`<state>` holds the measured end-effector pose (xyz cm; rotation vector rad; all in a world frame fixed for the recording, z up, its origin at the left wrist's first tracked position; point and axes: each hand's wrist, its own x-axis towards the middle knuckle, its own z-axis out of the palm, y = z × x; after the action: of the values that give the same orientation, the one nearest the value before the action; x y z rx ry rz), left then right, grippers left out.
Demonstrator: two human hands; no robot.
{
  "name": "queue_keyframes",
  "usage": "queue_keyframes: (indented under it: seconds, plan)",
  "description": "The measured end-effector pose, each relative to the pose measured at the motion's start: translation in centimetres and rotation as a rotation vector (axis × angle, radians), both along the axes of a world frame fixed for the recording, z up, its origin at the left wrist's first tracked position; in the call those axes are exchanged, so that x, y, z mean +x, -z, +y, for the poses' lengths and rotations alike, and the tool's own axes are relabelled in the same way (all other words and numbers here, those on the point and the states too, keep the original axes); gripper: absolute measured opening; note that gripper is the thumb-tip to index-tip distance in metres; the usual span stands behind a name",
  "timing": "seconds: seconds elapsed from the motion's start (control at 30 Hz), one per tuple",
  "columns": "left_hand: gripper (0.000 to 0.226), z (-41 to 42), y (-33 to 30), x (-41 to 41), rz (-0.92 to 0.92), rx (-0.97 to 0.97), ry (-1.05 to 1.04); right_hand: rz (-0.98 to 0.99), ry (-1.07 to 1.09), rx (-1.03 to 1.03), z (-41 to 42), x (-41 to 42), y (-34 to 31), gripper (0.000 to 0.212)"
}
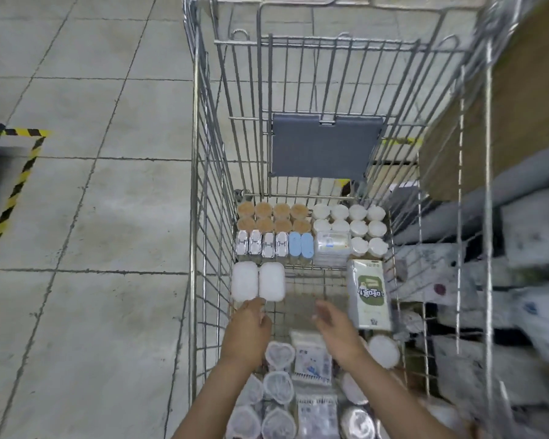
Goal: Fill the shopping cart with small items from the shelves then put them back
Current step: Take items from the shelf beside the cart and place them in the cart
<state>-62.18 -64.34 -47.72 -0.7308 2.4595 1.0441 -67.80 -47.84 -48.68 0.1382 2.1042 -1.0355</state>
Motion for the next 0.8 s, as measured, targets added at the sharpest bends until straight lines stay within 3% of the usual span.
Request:
queue_keyframes:
  seconds: [0.3, 0.6, 0.8]
  plan:
    - [0.033, -0.5, -14.0, 7.2, 0.102, -0.026, 0.543, 0.257, -0.034, 0.135, 4.5, 10.9, -13.3, 0.027]
    - [0.031, -5.0, -24.4, 12.0, 0.258, -0.102, 0.686, 0.405, 0.324, 0.079, 7.1, 23.1, -22.3, 0.022]
    - [0.037, -2.1, -29.4, 12.8, 0.371, -0.197, 0.851, 0.491, 0.52, 0.149, 10.5, 31.1, -26.7, 0.017]
